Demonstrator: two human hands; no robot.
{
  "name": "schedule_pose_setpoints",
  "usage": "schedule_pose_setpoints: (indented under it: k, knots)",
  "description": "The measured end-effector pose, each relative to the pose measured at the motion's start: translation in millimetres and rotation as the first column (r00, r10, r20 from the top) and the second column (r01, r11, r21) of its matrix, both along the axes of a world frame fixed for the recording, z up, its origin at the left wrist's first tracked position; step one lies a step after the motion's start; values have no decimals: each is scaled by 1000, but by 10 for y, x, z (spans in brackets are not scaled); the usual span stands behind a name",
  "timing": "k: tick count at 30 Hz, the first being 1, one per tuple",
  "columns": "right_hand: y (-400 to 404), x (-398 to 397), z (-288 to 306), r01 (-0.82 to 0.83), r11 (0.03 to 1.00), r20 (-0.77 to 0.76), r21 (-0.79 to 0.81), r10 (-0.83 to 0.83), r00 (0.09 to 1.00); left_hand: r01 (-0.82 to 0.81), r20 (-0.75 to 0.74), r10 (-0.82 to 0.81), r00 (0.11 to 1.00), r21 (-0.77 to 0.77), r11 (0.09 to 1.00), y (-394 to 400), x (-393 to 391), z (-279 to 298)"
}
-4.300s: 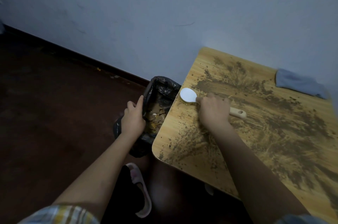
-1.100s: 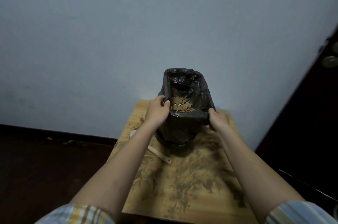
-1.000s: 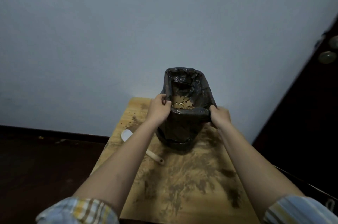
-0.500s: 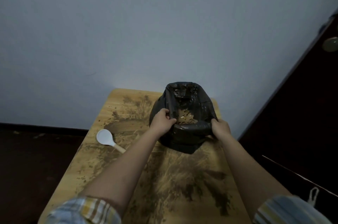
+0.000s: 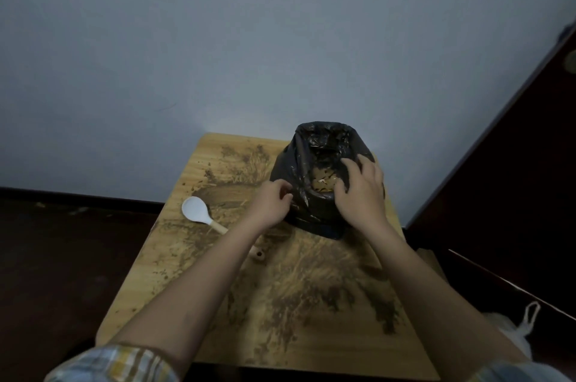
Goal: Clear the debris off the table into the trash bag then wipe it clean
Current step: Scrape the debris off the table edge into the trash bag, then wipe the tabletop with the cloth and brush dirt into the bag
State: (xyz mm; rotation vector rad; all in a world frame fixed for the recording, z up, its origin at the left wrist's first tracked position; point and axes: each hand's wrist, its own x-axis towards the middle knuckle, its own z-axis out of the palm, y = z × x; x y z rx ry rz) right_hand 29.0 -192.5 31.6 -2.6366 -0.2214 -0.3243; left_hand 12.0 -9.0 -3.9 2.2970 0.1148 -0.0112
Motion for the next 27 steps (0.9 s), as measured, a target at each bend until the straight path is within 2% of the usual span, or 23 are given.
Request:
schedule_pose_setpoints:
  k: [2, 4, 7, 10, 12, 16, 20, 23, 27]
  knots:
    - [233, -129, -28, -95, 993, 75, -63, 100, 992, 5, 25, -7, 1000, 85, 996, 164, -145, -25]
    - [490, -249, -115, -181, 977, 87, -115, 191, 978, -19, 49, 9, 999, 197, 980, 342, -286, -63]
    - [924, -390, -345, -291, 941, -22, -173, 291, 956, -60, 32, 52, 998, 333, 941, 635, -510, -135]
    - [1292, -465, -607, -376, 893, -231, -247, 323, 918, -82, 5, 85, 996, 343, 936, 884, -697, -220]
    - [1442, -489, -767, -400, 866, -303, -298, 312, 901, -88, -14, 99, 995, 347, 934, 1017, -793, -277]
    - [1583, -512, -991, -388, 819, -348, -424, 248, 904, -102, -20, 117, 993, 355, 929, 1241, -880, -351]
    - [1627, -524, -1061, -389, 774, -327, -500, 247, 912, -97, -14, 109, 994, 357, 929, 1326, -898, -369]
    - [1636, -532, -1046, -390, 773, -323, -500, 251, 912, -88, -11, 98, 995, 349, 933, 1307, -928, -353]
    - [1628, -515, -918, -340, 885, -334, -317, 231, 914, -107, 14, 109, 994, 344, 933, 1266, -964, -300]
